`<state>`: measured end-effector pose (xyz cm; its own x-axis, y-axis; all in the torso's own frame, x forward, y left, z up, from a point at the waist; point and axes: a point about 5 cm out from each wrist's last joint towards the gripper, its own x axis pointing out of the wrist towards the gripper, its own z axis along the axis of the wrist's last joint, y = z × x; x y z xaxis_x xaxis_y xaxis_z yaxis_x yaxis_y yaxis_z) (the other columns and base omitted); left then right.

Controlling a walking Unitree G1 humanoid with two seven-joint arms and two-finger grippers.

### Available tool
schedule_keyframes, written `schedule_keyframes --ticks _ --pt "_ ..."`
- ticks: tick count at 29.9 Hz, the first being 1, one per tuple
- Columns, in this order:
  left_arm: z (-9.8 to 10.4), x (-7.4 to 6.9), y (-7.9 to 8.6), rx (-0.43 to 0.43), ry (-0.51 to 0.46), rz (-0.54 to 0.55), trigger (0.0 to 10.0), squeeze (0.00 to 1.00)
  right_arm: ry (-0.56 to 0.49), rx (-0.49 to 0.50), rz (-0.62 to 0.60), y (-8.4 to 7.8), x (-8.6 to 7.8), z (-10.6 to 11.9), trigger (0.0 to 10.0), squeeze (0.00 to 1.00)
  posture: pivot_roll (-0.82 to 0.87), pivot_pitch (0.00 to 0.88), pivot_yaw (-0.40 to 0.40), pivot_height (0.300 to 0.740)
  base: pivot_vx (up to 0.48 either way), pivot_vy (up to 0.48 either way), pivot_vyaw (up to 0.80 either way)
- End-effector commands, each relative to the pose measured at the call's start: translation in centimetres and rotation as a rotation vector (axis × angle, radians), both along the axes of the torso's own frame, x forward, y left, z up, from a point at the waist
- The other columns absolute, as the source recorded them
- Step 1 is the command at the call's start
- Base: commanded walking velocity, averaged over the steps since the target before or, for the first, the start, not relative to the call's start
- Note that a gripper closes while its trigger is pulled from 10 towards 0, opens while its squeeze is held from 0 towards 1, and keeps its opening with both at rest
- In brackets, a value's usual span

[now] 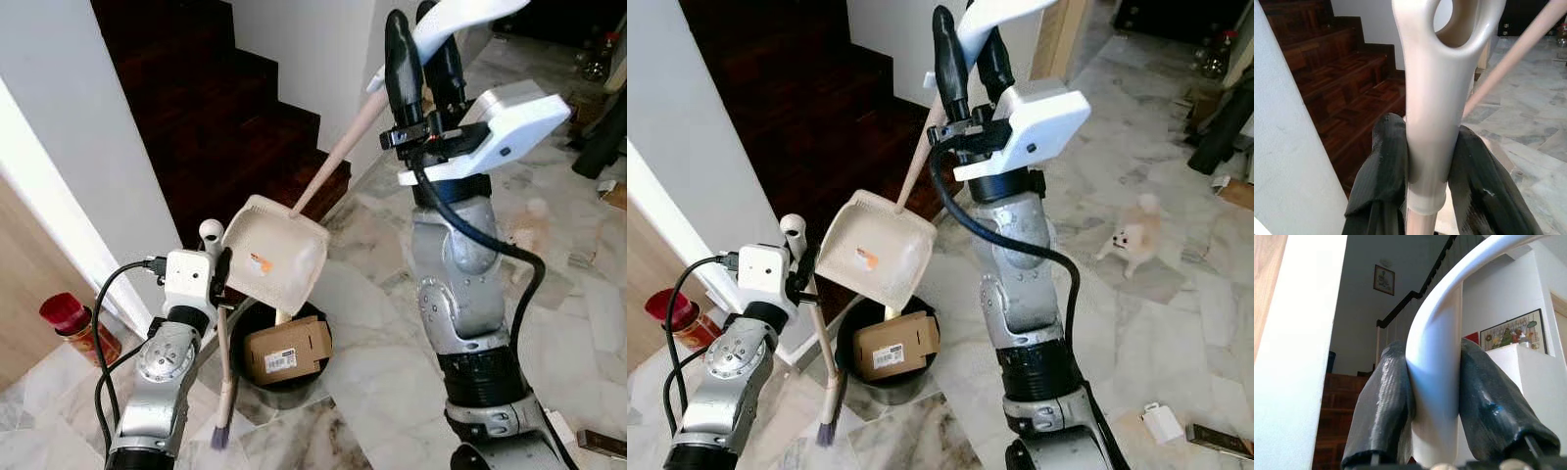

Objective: Sweep floor

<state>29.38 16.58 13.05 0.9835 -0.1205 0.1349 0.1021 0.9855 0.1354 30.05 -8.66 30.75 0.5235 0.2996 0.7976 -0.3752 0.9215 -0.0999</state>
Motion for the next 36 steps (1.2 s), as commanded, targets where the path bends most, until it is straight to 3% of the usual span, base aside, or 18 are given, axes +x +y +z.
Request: schedule_keyframes --ticks 1,11,16,36 --pt "1.4 -0.1 -0.6 -0.021 -0.077 -0.034 10.0 0.0 -0.106 0.014 -0.004 -0.2 -1.5 1.8 10.0 0.0 0.06 0.06 -0.015 0.74 0.0 0.0 0.0" --pt "1.5 0.1 -0.7 -0.02 -0.082 -0.04 10.0 0.0 -0.125 -0.01 -0.034 0.1 -3.0 1.9 10.0 0.0 0.06 0.054 -0.016 0.74 0.0 0.0 0.0" --pt "1.5 0.1 -0.8 -0.019 -0.084 -0.041 10.0 0.0 -0.158 -0.053 -0.012 1.1 -4.0 2.1 10.0 0.0 0.05 0.056 -0.019 0.74 0.0 0.0 0.0" --pt "1.5 0.0 -0.8 -0.018 -0.084 -0.041 10.0 0.0 -0.193 -0.111 -0.064 1.8 -4.5 2.2 10.0 0.0 0.05 0.061 -0.021 0.74 0.0 0.0 0.0"
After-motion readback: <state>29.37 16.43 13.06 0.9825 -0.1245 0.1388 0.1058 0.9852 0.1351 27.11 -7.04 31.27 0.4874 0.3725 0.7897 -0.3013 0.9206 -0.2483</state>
